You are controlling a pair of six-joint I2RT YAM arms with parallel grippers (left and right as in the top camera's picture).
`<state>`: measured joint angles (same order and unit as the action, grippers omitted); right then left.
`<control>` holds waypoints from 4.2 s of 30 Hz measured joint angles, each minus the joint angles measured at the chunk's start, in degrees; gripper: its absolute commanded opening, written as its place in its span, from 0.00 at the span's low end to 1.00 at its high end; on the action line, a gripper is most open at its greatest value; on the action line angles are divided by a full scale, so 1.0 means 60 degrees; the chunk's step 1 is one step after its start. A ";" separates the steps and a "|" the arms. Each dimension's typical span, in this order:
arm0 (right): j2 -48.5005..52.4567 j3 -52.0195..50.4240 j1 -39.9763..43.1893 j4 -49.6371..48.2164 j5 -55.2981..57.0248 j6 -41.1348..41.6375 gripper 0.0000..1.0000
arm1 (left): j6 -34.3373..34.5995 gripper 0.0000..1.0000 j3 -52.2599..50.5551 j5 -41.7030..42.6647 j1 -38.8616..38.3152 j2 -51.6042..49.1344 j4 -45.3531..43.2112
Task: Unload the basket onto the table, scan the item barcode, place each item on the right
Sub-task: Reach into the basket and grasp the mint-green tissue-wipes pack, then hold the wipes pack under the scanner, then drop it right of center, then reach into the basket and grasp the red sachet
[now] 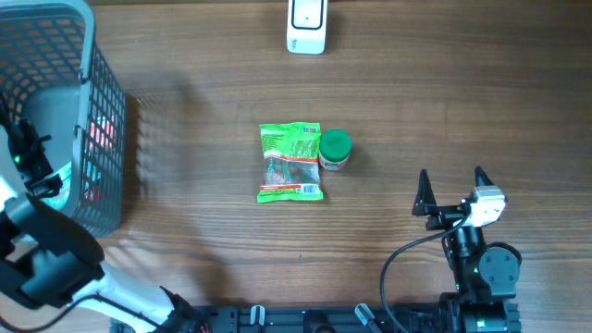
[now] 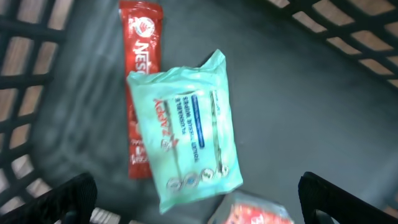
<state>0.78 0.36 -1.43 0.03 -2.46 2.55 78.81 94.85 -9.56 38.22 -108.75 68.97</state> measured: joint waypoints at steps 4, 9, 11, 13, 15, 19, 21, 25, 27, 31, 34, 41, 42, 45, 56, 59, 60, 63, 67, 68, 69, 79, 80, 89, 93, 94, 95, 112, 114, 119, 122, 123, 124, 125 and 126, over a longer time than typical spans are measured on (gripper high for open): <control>0.0000 0.0000 0.0000 0.0000 0.0000 0.0000 1.00 | 0.0033 1.00 -0.0007 0.0000 0.0000 -0.0699 -0.0350; 0.0000 0.0000 0.0000 0.0000 0.0000 0.0000 1.00 | 0.0073 1.00 -0.0117 0.0004 -0.0051 -0.1421 -0.1020; 0.0000 0.0000 0.0000 0.0000 0.0000 0.0000 1.00 | 0.0073 1.00 -0.0219 0.0007 -0.0120 -0.1468 -0.1228; 0.0000 0.0000 0.0000 0.0000 0.0000 0.0000 1.00 | 0.0073 1.00 -0.0382 0.0000 -0.0248 -0.1468 -0.1483; 0.0000 0.0000 0.0000 0.0000 0.0000 0.0000 1.00 | 0.0073 1.00 -0.0681 0.0000 -0.0426 -0.1468 -0.1752; 0.0000 0.0000 0.0000 0.0000 0.0000 0.0000 1.00 | 0.0069 0.97 -0.1450 -0.0142 -0.0656 -0.1392 -0.2331; 0.0000 0.0000 0.0000 0.0000 0.0000 0.0000 1.00 | 0.0069 0.86 -0.1679 -0.0149 -0.0652 -0.1242 -0.2543; 0.0000 0.0000 0.0000 0.0000 0.0000 0.0000 1.00 | 0.0131 0.50 -0.1851 -0.0149 -0.0568 -0.1137 -0.2492; 0.0000 0.0000 0.0000 0.0000 0.0000 0.0000 1.00 | 0.0117 0.31 -0.1909 -0.0138 -0.0470 -0.1122 -0.2419; 0.0000 0.0000 0.0000 0.0000 0.0000 0.0000 1.00 | 0.0135 0.20 -0.1923 0.0047 -0.0291 -0.1067 -0.2477; 0.0000 0.0000 0.0000 0.0000 0.0000 0.0000 1.00 | 0.0044 0.18 -0.1927 0.0229 -0.0142 -0.0933 -0.2539; 0.0000 0.0000 0.0000 0.0000 0.0000 0.0000 1.00 | -0.0856 0.16 -0.1541 0.0441 0.0036 0.0066 -0.2499; 0.0000 0.0000 0.0000 0.0000 0.0000 0.0000 1.00 | -0.0994 0.17 -0.1326 0.0470 0.0058 0.0525 -0.2503; 0.0000 0.0000 0.0000 0.0000 0.0000 0.0000 1.00 | -0.1275 0.17 -0.0761 0.0769 0.0073 0.2080 -0.2506; 0.0000 0.0000 0.0000 0.0000 0.0000 0.0000 1.00 | -0.1526 0.18 -0.0346 0.3912 -0.2801 0.6845 -0.2499; 0.0000 0.0000 0.0000 0.0000 0.0000 0.0000 1.00 | -0.1526 0.22 -0.0331 0.3355 -0.6142 0.6699 -0.2586; 0.0000 0.0000 0.0000 0.0000 0.0004 0.0000 1.00 | -0.1534 0.23 -0.0331 0.3115 -0.7402 0.6433 -0.2718; 0.0000 0.0000 -0.0007 0.0000 0.0018 0.0000 1.00 | -0.1694 0.24 -0.0331 0.2055 -1.0375 0.4980 -0.3544; 0.0004 0.0000 -0.0007 -0.0004 0.0029 0.0000 1.00 | -0.2514 0.25 -0.0321 0.1453 -1.2244 0.2940 -0.5512; 0.0000 0.0000 -0.0007 -0.0004 0.0029 0.0000 1.00 | -0.2641 0.25 -0.0324 0.1395 -1.2590 0.2404 -0.5825; 0.0000 0.0000 -0.0007 -0.0004 0.0029 0.0000 1.00 | -0.2769 0.25 -0.0324 0.1373 -1.2907 0.1840 -0.6135; 0.0000 0.0000 -0.0007 0.0000 0.0029 0.0000 1.00 | -0.3126 0.32 -0.0324 0.1934 -1.4400 -0.1366 -0.8317; 0.0000 0.0000 -0.0007 0.0000 0.0029 0.0000 1.00 | -0.3126 0.32 -0.0324 0.1934 -1.4528 -0.1468 -0.8233; 0.0000 0.0000 -0.0007 0.0000 0.0029 0.0000 1.00 | -0.3133 0.28 -0.0328 0.1545 -1.5074 -0.2076 -0.7191; 0.0000 0.0000 -0.0007 0.0000 0.0029 0.0000 1.00 | -0.3180 0.64 -0.0324 0.1202 -1.5063 -0.2076 -0.6838; 0.0000 0.0000 -0.0007 0.0000 0.0029 0.0000 1.00 | -0.3391 0.75 -0.0324 0.1122 -1.5063 -0.2076 -0.6856; 0.0000 0.0000 -0.0007 0.0000 0.0029 0.0000 1.00 | -0.3559 0.89 -0.0324 0.1035 -1.5063 -0.2076 -0.6925; 0.0000 0.0000 -0.0007 0.0000 0.0029 0.0000 1.00 | -0.6659 1.00 0.2295 -0.1617 -1.0888 0.4120 -0.2379; 0.0000 0.0000 -0.0007 0.0000 0.0029 0.0000 1.00 | -0.6353 1.00 0.2342 -0.1807 -0.9307 0.4900 -0.1526; 0.0000 0.0000 -0.0007 0.0000 0.0029 0.0000 1.00 | -0.4207 1.00 0.2277 -0.1308 -0.4040 0.5329 0.0637; 0.0000 0.0000 -0.0007 0.0000 0.0029 0.0000 1.00 | -0.3202 1.00 0.1956 -0.0463 -0.2004 0.4965 0.1013; 0.0000 0.0000 -0.0007 -0.0004 0.0029 0.0000 1.00 | -0.2958 1.00 0.1807 -0.0204 -0.1614 0.4787 0.1016; 0.0000 0.0000 -0.0007 0.0000 0.0029 0.0000 1.00 | -0.2805 1.00 0.1694 -0.0015 -0.1341 0.4652 0.1020; 0.0000 0.0000 -0.0007 0.0000 0.0029 0.0000 1.00 | -0.2612 1.00 0.1472 0.0321 -0.0929 0.4335 0.1013; 0.0000 0.0000 -0.0007 0.0000 0.0029 0.0000 1.00 | -0.2495 1.00 0.1297 0.0521 -0.0685 0.4047 0.1013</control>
<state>0.78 0.36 -1.48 0.03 -2.28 2.55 63.83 102.63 -6.44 34.11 -84.47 75.05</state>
